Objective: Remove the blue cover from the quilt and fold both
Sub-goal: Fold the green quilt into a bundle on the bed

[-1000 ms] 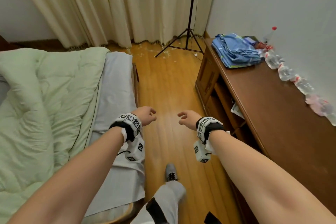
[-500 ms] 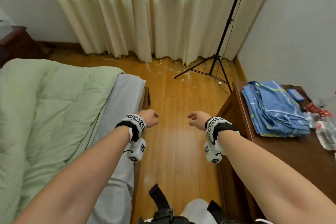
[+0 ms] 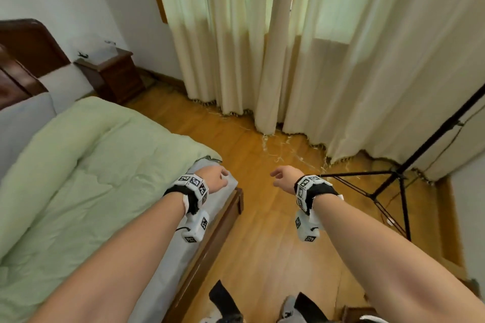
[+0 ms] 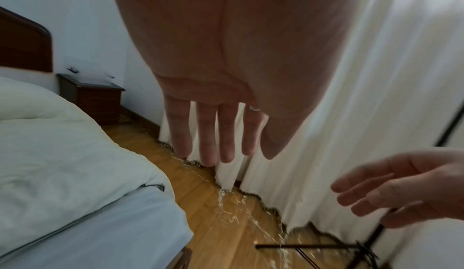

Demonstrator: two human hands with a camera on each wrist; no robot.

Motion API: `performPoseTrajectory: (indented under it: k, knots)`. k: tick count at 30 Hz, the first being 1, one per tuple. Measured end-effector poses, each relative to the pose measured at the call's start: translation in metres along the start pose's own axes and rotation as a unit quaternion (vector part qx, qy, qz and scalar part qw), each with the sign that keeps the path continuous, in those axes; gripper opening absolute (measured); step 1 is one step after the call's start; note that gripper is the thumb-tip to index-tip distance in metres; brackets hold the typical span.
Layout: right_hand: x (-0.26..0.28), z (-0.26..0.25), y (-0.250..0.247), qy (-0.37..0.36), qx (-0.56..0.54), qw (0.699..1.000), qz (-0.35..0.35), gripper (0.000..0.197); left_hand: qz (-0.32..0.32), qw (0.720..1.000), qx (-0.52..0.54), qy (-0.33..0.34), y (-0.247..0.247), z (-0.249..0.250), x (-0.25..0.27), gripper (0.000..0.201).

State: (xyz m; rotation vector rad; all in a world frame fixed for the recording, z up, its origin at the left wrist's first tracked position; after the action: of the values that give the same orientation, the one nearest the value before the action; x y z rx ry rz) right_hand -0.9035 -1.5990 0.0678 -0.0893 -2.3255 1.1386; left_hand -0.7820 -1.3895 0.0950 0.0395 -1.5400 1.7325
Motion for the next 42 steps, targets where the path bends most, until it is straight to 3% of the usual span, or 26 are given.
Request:
performPoseTrajectory:
  k: [9, 18, 22, 27, 31, 36, 42]
  knots:
    - [-0.239, -0.006, -0.138, -0.113, 0.079, 0.987, -0.079, 0.04, 0.019, 0.989, 0.084, -0.121, -0.096, 0.029, -0.183, 0.039]
    - [-0.488, -0.013, -0.283, -0.128, 0.13, 0.979, -0.093, 0.047, 0.046, 0.983, 0.114, -0.137, -0.234, 0.053, -0.418, 0.041]
    - [-0.577, -0.055, -0.316, -0.152, 0.14, 0.97, -0.129, 0.051, 0.056, 0.981, 0.11, -0.149, -0.303, 0.046, -0.48, 0.041]
    - [-0.703, -0.143, -0.326, -0.229, 0.166, 0.944, -0.168, 0.051, 0.087, 0.961, 0.139, -0.223, -0.368, -0.025, -0.55, 0.039]
    - [-0.814, -0.226, -0.323, -0.3, 0.176, 0.916, -0.2, 0.051, 0.096, 0.925, 0.197, -0.309, -0.396, -0.099, -0.605, 0.041]
    - [-0.93, -0.344, -0.312, -0.387, 0.226, 0.854, -0.265, 0.049, 0.133, 0.852, 0.293, -0.413, -0.43, -0.171, -0.64, 0.04]
    - [-0.979, -0.484, -0.259, -0.485, 0.307, 0.743, -0.344, 0.047, 0.178, 0.725, 0.387, -0.541, -0.442, -0.244, -0.625, 0.038]
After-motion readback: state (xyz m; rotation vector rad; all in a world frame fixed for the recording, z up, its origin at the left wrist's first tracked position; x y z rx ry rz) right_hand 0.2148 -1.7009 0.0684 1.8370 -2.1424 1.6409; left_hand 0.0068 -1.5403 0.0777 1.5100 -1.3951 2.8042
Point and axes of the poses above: each hand's wrist, its own x-axis away from the middle knuckle, its own y-axis out of the palm, z = x × y, the point moved 3 cm from there along -x, towards the middle knuckle, and after that the axes turned 6 degrees about -y, right-handed, at the moved point
